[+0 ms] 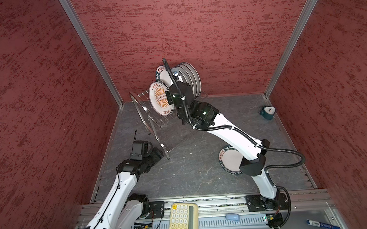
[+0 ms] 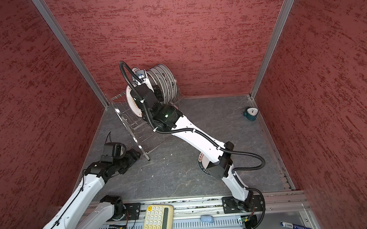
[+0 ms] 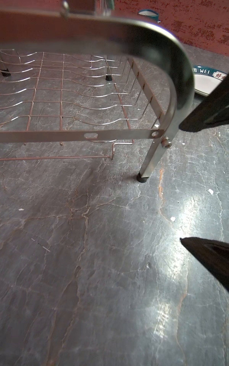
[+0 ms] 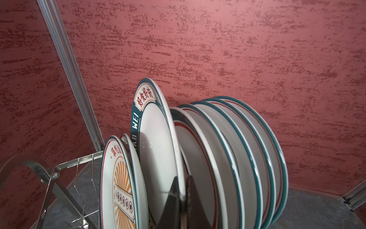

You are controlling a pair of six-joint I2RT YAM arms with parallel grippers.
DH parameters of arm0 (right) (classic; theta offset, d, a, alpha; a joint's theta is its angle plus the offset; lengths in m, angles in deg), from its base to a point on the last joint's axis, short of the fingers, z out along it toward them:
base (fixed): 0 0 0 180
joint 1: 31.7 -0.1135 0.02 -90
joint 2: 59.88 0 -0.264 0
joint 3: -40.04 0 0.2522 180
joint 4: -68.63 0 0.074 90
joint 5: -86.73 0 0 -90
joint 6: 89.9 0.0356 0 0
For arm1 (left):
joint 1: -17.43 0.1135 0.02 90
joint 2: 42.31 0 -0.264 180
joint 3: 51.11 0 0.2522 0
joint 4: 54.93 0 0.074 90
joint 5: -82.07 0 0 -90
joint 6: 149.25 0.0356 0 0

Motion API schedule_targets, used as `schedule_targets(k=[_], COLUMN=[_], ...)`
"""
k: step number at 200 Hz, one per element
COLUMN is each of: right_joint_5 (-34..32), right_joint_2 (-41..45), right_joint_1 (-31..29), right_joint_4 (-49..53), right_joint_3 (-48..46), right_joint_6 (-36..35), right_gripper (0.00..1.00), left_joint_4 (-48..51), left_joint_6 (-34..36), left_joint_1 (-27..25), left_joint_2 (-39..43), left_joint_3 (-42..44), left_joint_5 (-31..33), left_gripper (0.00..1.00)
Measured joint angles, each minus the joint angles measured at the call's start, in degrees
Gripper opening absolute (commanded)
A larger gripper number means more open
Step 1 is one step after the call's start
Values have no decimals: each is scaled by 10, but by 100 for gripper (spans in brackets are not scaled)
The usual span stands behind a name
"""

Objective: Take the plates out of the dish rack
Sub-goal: 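Lift the green-rimmed plate up out of the rack with the right gripper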

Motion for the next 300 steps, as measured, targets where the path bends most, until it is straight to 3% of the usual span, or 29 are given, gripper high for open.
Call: schedule_targets(k=[75, 192, 251, 300], right_joint_5=[-66, -67, -67, -67], right_joint_2=[-7, -1, 50, 148], right_joint_1=[-21, -21, -21, -21], right_joint_4=[-151, -271, -302, -334], right_joint_3=[-1, -14, -62, -151], right_joint_6=[-144, -252, -284, -290], right_gripper=[0, 0, 0, 0], left_joint_4=[0, 24, 38, 48], left_joint_6=[1, 1, 1, 0], left_joint_1=[0, -4, -17, -31], left_joint_2=[-2, 41, 52, 64], left_joint_3=[-3, -3, -3, -6], left_joint_5=[0, 0, 2, 7], left_gripper=[84, 85, 85, 86])
